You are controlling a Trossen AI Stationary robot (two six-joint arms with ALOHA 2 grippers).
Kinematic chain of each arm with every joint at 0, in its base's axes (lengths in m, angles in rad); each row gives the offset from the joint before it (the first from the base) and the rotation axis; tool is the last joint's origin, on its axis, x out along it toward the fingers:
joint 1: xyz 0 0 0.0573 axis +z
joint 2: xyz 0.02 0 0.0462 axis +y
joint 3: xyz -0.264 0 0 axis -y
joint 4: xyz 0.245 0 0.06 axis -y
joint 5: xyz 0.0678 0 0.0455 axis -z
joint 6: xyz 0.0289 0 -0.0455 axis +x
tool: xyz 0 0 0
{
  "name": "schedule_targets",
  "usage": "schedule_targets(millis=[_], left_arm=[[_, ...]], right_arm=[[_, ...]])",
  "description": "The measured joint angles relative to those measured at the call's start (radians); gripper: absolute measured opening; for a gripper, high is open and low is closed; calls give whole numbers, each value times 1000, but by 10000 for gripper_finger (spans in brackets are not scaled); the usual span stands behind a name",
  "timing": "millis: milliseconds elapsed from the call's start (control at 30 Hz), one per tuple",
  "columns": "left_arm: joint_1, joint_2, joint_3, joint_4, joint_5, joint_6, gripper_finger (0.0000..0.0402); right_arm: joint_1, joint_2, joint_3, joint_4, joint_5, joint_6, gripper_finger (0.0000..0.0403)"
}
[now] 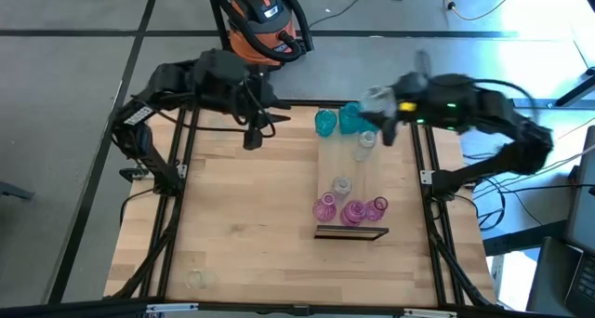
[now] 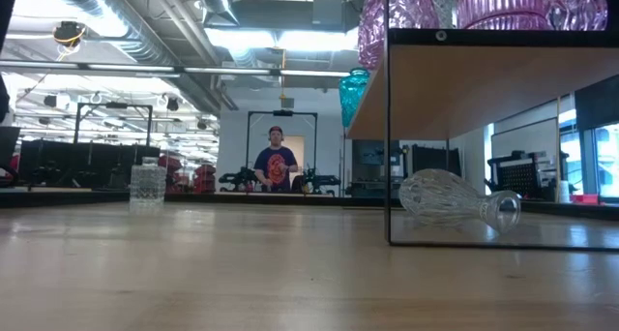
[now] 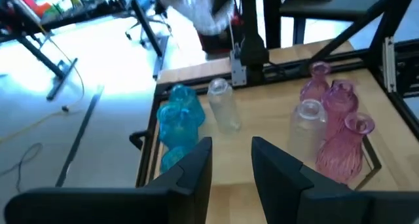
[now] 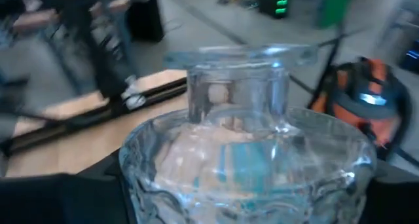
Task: Sort vases onto shelf
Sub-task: Put the transparent vase on the shelf aligned with the other transparent vase
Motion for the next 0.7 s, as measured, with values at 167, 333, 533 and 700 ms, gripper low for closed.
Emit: schedule_targets(millis=[167,333,533,700], left_arm=[[12,17,-2,-44,4,1,100],[12,44,-2,-64,39,4,101],[13,53,-2,-63,58,5,101],[13,53,-2,-61,58,-19,101]], right_arm=[[74,-239,-267,59,198,177,293],[247,-483,-654,265,427,409,293],[423,-634,-974,368,735,563,293],[491,-650,-1075,308,923,636,293]])
